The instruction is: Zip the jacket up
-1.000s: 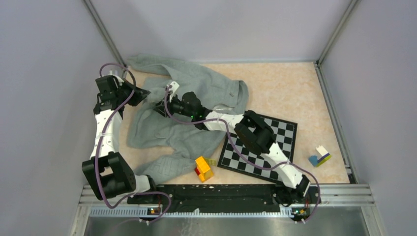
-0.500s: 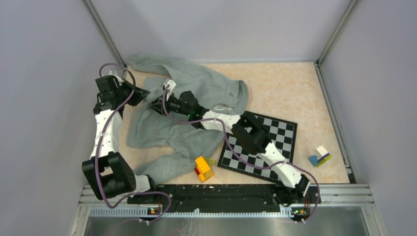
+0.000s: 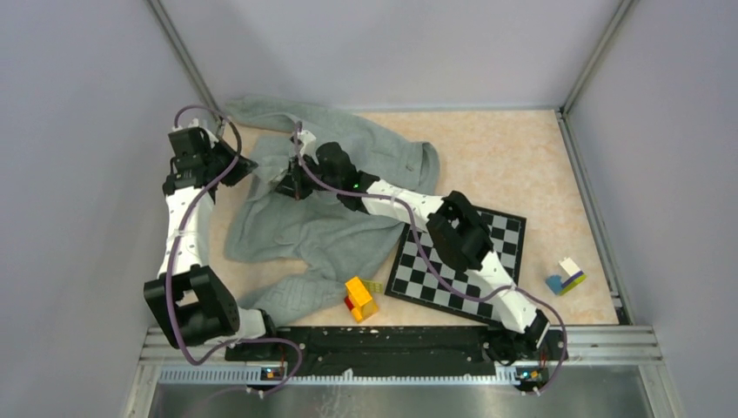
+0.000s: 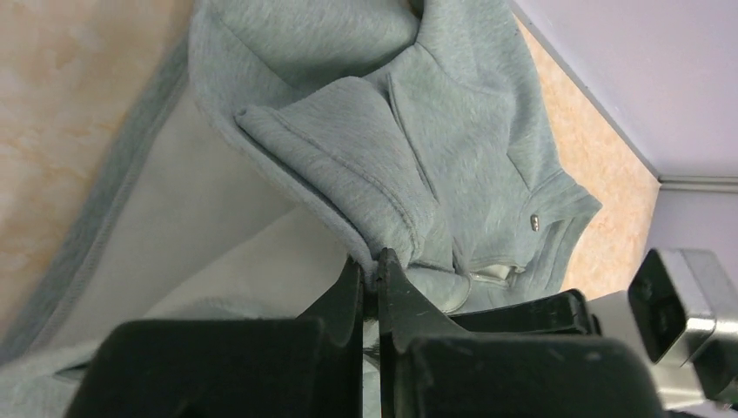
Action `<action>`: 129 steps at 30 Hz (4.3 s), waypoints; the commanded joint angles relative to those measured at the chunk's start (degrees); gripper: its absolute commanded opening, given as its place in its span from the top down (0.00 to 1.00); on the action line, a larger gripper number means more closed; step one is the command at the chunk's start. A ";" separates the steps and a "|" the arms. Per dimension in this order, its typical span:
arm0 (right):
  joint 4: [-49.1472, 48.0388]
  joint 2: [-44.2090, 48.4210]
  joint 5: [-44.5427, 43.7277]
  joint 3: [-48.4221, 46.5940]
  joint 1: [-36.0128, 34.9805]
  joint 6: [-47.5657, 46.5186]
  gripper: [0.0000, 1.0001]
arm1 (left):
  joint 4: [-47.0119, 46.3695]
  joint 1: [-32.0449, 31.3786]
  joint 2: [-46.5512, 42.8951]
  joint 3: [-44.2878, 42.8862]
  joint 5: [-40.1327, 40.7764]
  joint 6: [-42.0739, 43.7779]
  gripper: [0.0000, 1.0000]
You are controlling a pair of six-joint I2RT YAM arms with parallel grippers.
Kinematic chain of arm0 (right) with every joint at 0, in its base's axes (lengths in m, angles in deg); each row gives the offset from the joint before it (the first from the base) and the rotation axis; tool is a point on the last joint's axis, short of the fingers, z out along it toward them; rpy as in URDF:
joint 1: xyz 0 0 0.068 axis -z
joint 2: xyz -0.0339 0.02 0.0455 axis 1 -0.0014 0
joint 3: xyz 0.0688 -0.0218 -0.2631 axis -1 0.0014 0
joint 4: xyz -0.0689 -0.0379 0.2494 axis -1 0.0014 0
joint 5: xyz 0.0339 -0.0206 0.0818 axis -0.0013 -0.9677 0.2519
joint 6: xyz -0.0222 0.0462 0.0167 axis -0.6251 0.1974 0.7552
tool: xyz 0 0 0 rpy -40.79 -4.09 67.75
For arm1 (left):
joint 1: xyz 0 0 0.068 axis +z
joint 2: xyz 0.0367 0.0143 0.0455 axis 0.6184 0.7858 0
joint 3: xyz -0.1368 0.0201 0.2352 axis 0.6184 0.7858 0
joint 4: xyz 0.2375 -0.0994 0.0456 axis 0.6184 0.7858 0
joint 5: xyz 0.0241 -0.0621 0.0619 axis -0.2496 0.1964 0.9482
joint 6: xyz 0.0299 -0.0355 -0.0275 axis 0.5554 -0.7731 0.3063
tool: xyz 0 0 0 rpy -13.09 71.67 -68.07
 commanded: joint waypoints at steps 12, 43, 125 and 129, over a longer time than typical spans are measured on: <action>19.61 -6.84 19.56 -24.30 3.61 1.92 1.00 | -9.07 0.30 3.06 0.65 -13.67 2.82 1.00; 19.46 -5.88 19.04 -21.90 3.63 0.61 1.00 | -9.01 -2.19 -3.27 7.35 -9.11 11.16 0.46; 53.37 33.85 -9.28 23.15 30.19 -28.39 0.31 | -18.24 3.86 26.14 -9.52 28.53 15.07 0.48; 57.14 38.56 -21.62 21.84 24.84 -21.68 0.11 | -6.26 3.86 25.71 -15.27 30.35 9.04 0.21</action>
